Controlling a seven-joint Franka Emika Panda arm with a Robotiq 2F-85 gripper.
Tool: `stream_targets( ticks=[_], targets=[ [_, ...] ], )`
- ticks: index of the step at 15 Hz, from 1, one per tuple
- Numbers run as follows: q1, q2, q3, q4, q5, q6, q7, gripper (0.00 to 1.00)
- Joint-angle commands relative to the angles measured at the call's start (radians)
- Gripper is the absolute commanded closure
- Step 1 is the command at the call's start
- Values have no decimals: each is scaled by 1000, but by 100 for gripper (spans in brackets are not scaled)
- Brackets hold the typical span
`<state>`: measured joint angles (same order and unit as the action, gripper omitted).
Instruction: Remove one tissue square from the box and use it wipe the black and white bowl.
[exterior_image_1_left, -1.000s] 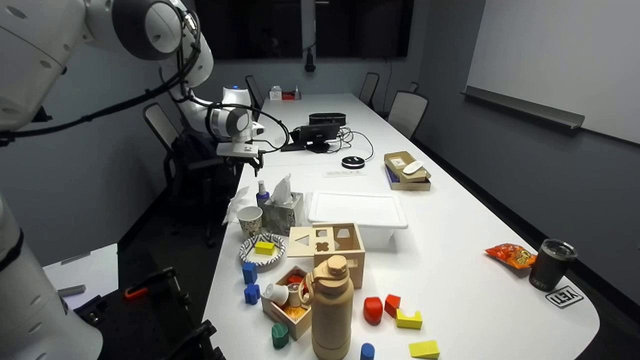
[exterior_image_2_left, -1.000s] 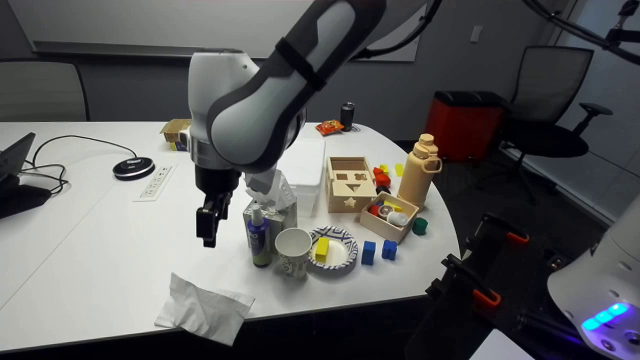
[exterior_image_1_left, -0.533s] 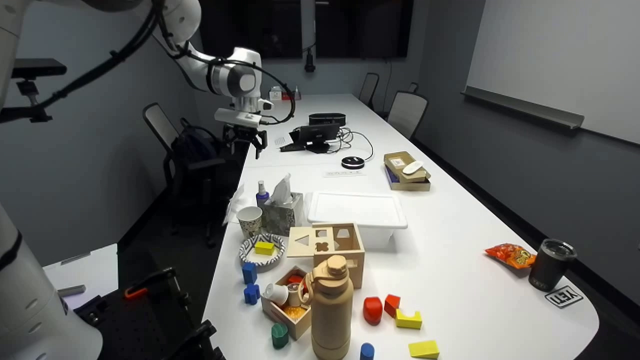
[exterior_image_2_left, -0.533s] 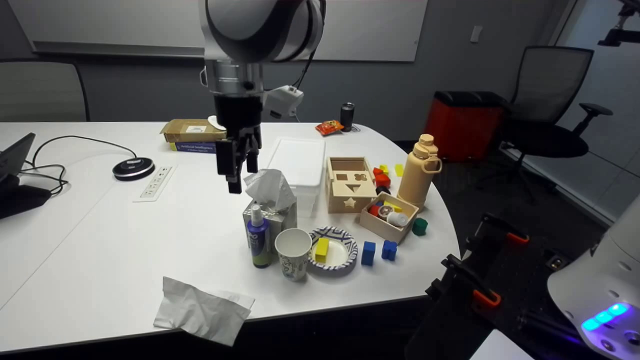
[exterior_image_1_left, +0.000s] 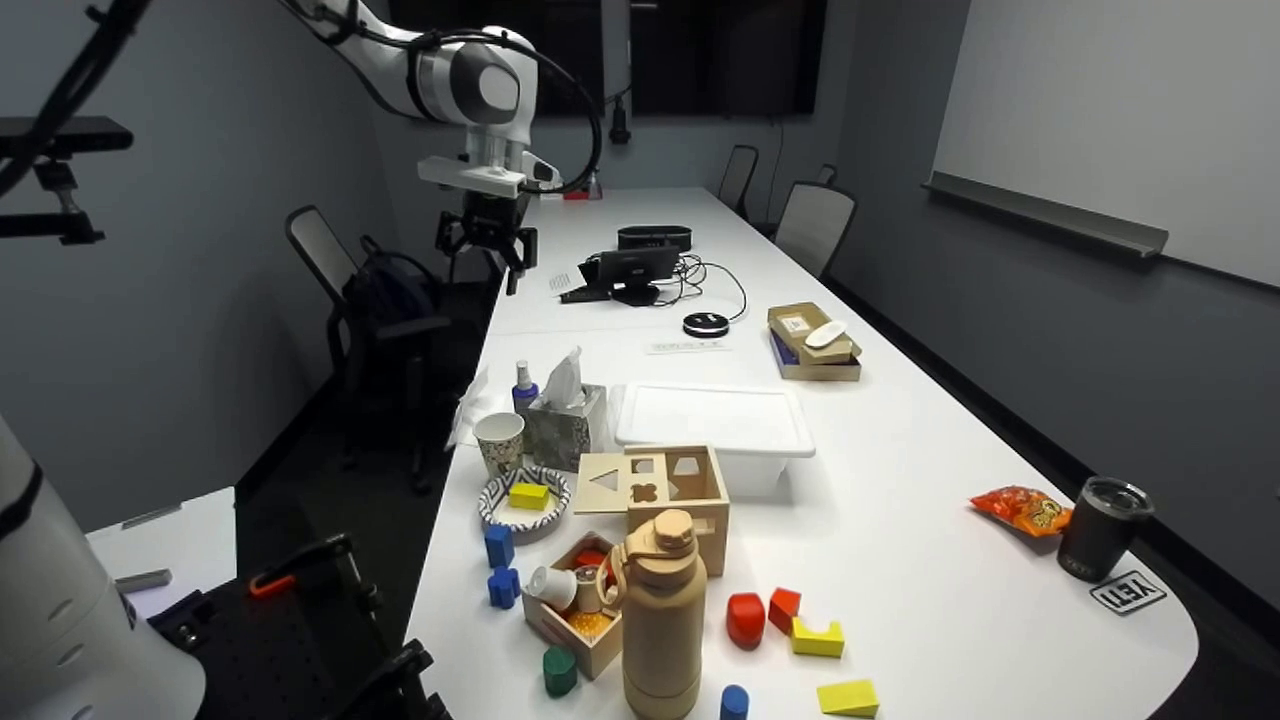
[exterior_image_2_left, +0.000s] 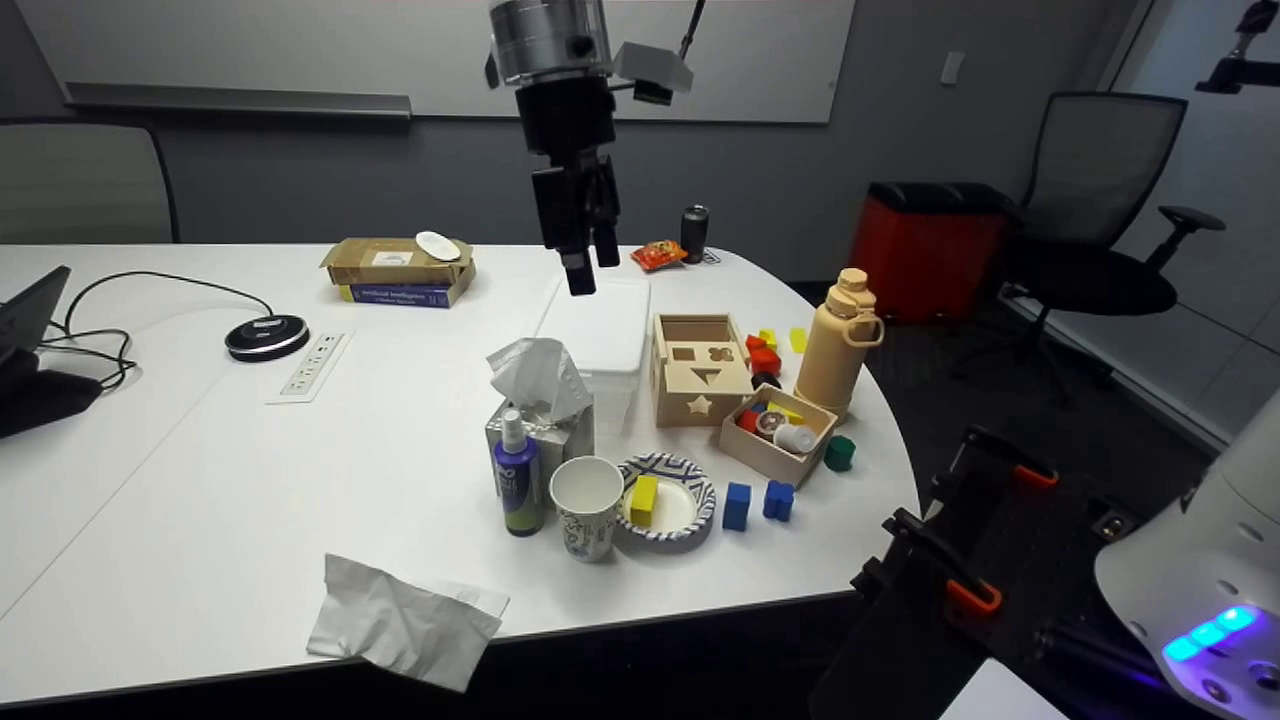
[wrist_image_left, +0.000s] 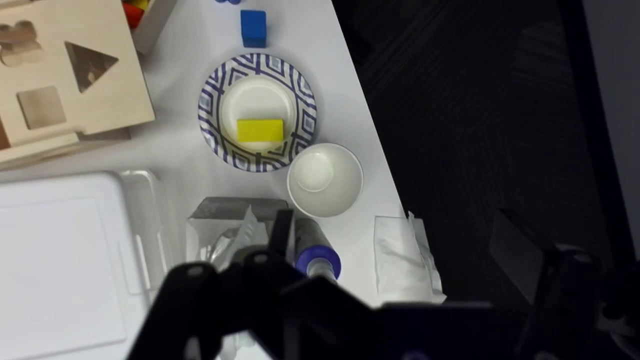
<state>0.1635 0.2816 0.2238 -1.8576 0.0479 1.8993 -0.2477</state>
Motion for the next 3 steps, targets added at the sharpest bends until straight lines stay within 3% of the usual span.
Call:
stream_targets(
  ticks=[1,3],
  targets=[
    [-5,-49,-30,-33,-12,-48,26,0],
    [-5,-53,-43,-34,-20,-59,27,0]
  ],
)
